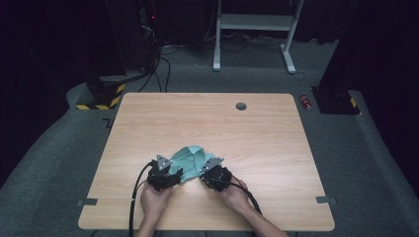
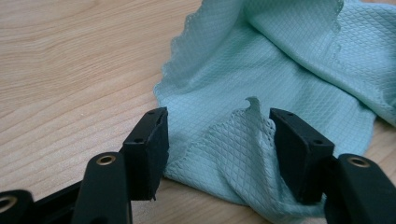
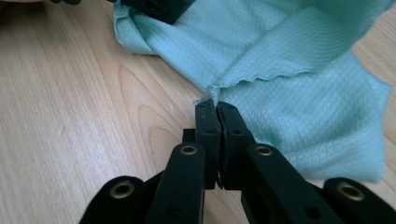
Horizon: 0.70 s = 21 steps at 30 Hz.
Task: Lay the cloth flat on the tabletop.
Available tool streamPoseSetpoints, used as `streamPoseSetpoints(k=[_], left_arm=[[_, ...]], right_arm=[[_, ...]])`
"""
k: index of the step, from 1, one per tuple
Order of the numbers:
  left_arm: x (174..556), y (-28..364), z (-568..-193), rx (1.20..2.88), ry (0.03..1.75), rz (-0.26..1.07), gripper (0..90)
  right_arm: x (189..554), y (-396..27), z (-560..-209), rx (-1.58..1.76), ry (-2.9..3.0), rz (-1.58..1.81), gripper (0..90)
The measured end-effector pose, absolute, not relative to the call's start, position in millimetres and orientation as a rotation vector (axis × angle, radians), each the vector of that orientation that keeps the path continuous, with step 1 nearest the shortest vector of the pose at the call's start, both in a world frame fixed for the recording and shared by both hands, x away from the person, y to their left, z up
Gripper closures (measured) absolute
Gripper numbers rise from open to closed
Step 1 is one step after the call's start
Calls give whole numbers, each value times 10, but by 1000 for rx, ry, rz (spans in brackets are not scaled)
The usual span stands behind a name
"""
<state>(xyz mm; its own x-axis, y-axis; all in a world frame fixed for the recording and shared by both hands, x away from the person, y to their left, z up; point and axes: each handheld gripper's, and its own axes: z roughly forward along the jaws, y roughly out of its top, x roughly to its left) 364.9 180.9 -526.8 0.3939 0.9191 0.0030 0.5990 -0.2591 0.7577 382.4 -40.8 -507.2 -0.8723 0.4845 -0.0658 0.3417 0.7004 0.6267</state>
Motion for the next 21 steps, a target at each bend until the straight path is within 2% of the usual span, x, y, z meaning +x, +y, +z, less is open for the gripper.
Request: streamPoseSetpoints(k=[15,21], left_arm=[[3649,1807,-5269,1966,1298,598,394],[3649,1806,-5269,1968,1294,596,393]], right_arm=[[3868,-1263,-4800,932,2528,1112,883],[3837,-1511,-4894,1023,2505,1070,884]])
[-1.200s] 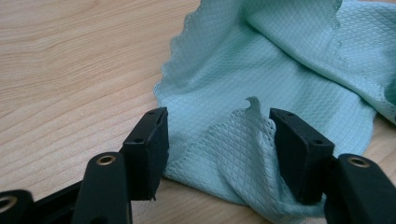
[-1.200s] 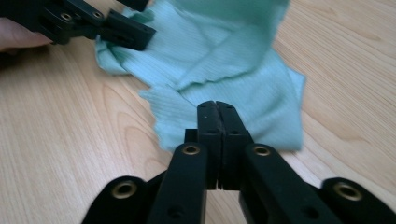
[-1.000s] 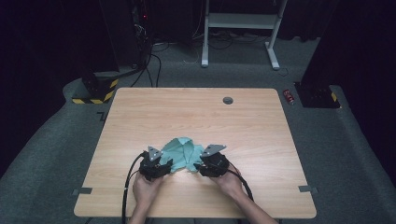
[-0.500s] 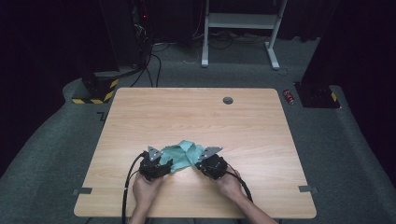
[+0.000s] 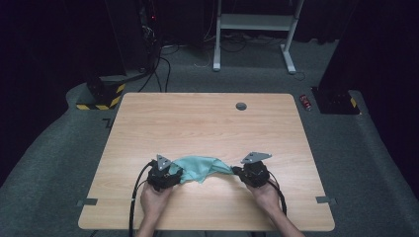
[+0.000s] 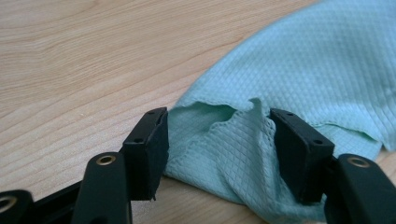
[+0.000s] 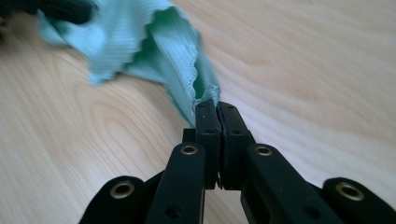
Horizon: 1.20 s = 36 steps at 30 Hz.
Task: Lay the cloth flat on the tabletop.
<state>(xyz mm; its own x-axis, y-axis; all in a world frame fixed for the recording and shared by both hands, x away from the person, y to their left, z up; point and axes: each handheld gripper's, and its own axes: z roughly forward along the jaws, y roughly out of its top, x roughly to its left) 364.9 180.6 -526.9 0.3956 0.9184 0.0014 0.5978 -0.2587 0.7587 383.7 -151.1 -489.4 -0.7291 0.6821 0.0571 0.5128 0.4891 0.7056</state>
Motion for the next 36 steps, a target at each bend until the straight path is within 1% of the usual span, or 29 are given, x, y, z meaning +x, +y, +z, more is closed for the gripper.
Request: streamPoseSetpoints(k=[1,4,5,7,8,9,10,11,12,13,14,16,17,19,20,21,24,25,30,32,33,34,36], left_arm=[[3649,1806,-5269,1968,1293,596,393],[3649,1806,-5269,1968,1294,596,393],[3650,1806,-5269,1968,1294,595,393],[3650,1806,-5269,1968,1293,596,393],[3649,1806,-5269,1968,1293,596,393],[3650,1807,-5269,1969,1293,596,393],[3649,1806,-5269,1968,1294,596,393],[3649,1806,-5269,1968,1294,596,393],[3649,1806,-5269,1968,1293,596,393],[3649,1806,-5269,1968,1294,596,393],[3649,1806,-5269,1967,1294,596,393],[3649,1808,-5268,1971,1292,596,392],[3649,1807,-5269,1968,1294,595,392],[3649,1808,-5268,1970,1293,595,392],[3649,1807,-5269,1968,1293,595,392],[3649,1808,-5268,1970,1292,596,392],[3648,1805,-5269,1969,1294,597,392],[3647,1804,-5268,1967,1296,595,387],[3576,1793,-5260,1969,1277,622,391],[3504,1758,-5235,1975,1226,632,415],[3434,1687,-5182,1996,1166,613,427],[3434,1687,-5182,1996,1166,613,427],[3380,1586,-5114,2045,1079,585,420]], right_arm=[[3826,-1574,-4949,1054,2506,1052,883],[3817,-1596,-4978,1071,2515,1032,872],[3817,-1597,-4980,1073,2517,1028,833],[3811,-1581,-4944,1074,2484,1025,705],[3784,-1512,-4868,1025,2452,1026,645],[3784,-1512,-4868,1025,2452,1026,645],[3735,-1382,-4791,925,2453,1024,618],[3735,-1382,-4791,925,2453,1024,618],[3704,-1295,-4767,865,2460,1015,609],[3662,-1114,-4758,754,2488,982,587],[3662,-1114,-4758,754,2488,982,587],[3673,-963,-4790,695,2509,955,569],[3735,-869,-4827,706,2508,956,557],[3764,-842,-4836,714,2507,955,554],[3835,-765,-4847,724,2508,952,594],[3835,-765,-4847,724,2508,952,594],[3906,-671,-4849,690,2548,910,783],[3941,-636,-4847,660,2563,901,877],[4031,-617,-4803,665,2579,885,898],[4076,-641,-4770,698,2577,910,899],[4111,-660,-4746,722,2570,919,899],[4111,-660,-4746,722,2570,919,899],[4184,-667,-4706,761,2562,937,899]])
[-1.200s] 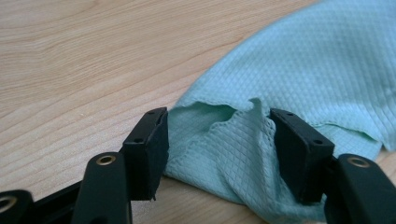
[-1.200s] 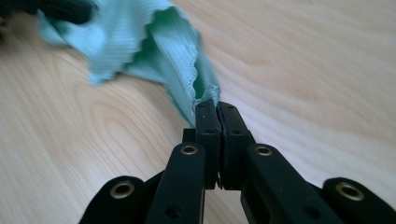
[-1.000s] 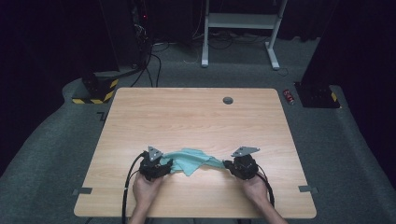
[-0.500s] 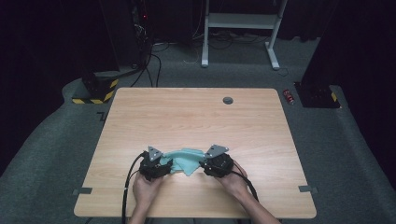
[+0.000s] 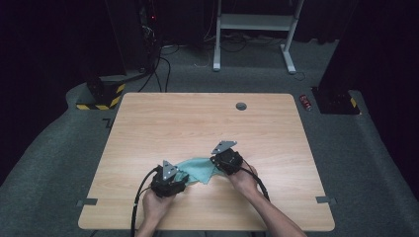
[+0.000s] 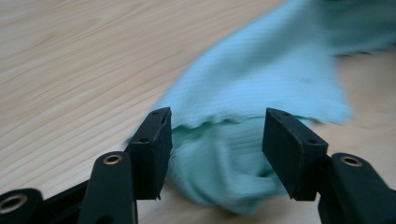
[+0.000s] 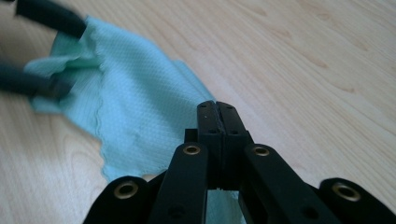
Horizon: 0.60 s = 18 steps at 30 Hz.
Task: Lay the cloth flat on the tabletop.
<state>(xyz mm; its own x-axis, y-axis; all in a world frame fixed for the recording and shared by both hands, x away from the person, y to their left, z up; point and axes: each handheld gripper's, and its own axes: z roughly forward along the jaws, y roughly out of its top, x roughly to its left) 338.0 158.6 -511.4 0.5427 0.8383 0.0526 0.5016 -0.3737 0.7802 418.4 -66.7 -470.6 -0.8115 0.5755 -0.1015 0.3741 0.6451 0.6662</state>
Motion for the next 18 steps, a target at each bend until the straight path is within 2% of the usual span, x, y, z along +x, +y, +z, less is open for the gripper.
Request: streamPoseSetpoints(k=[4,12,13,18], left_arm=[[3369,1285,-5030,2158,936,512,416],[3555,950,-5118,2273,916,503,424],[3578,925,-5131,2265,928,498,436],[3655,947,-5130,2225,991,455,622]], right_arm=[[4261,-654,-4710,816,2557,964,899],[4304,-678,-4731,856,2557,1000,890],[4303,-688,-4725,857,2554,1007,889],[4291,-753,-4711,867,2551,1034,887]])
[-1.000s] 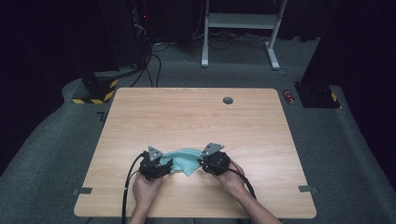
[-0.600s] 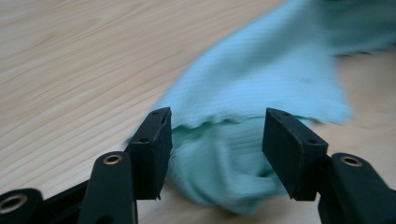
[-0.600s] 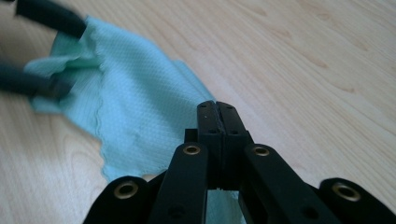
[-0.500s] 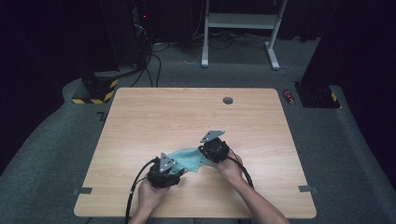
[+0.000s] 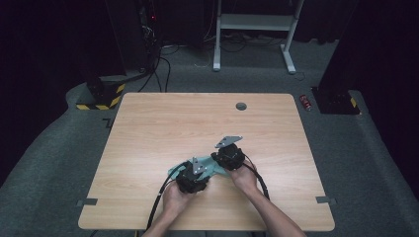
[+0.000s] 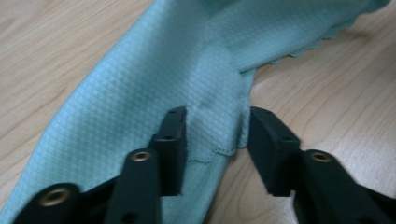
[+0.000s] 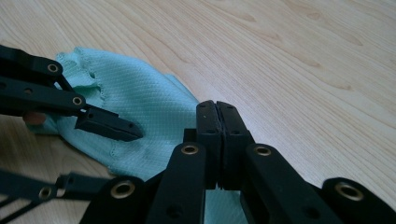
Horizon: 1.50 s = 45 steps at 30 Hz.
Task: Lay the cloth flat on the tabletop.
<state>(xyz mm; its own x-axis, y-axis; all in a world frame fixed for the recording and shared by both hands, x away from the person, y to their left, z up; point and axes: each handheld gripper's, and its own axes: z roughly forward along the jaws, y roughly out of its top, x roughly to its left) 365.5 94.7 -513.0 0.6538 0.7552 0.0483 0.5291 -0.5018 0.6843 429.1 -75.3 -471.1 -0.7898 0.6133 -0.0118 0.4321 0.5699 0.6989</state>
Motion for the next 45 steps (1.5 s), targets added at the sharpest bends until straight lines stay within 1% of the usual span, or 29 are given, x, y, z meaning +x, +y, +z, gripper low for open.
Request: streamPoseSetpoints(k=[2,4,7,10,11,12,17,22,24,28,30,31,32,33,36,38,39,41,45], left_arm=[[3677,977,-5119,2218,1000,428,670],[3688,1006,-5105,2205,1018,401,692],[3679,1019,-5087,2190,1017,401,734],[3688,1039,-5069,2173,1015,375,805],[3692,1047,-5061,2166,1023,362,823],[3704,1055,-5046,2171,1024,365,849],[3779,1111,-4884,2125,1046,339,874],[3906,1213,-4749,2071,1082,287,878],[3928,1233,-4733,2038,1098,237,877],[3927,1213,-4755,2069,1089,232,875],[3925,1202,-4753,2064,1089,229,875],[3930,1207,-4751,2061,1090,222,875],[3939,1216,-4749,2053,1097,212,876],[3946,1225,-4748,2047,1100,205,880],[3978,1298,-4719,1999,1123,169,879],[3994,1334,-4695,2001,1132,194,883],[4021,1356,-4665,2027,1137,251,883],[4048,1374,-4652,2034,1141,270,884],[4218,1452,-4651,2064,1178,353,884]], right_arm=[[4293,-765,-4722,860,2551,1037,884],[4292,-773,-4730,865,2554,1039,877],[4287,-779,-4744,868,2556,1044,853],[4277,-787,-4749,877,2555,1052,811],[4266,-799,-4744,881,2550,1064,790],[4241,-828,-4729,888,2530,1088,744],[4164,-899,-4687,875,2504,1127,727],[4018,-982,-4675,834,2490,1151,751],[3974,-994,-4716,819,2500,1141,754],[3950,-977,-4846,812,2518,1090,747],[4008,-967,-4976,840,2549,1051,792],[4008,-967,-4976,840,2549,1051,792],[4024,-970,-4999,845,2557,1043,829],[4043,-976,-5042,849,2568,1028,887],[4046,-978,-5070,848,2579,1004,894],[4050,-993,-5106,842,2590,989,897],[4050,-1002,-5112,849,2592,992,896],[4054,-1008,-5117,850,2593,1000,896],[4068,-1017,-5126,852,2596,1011,896]])
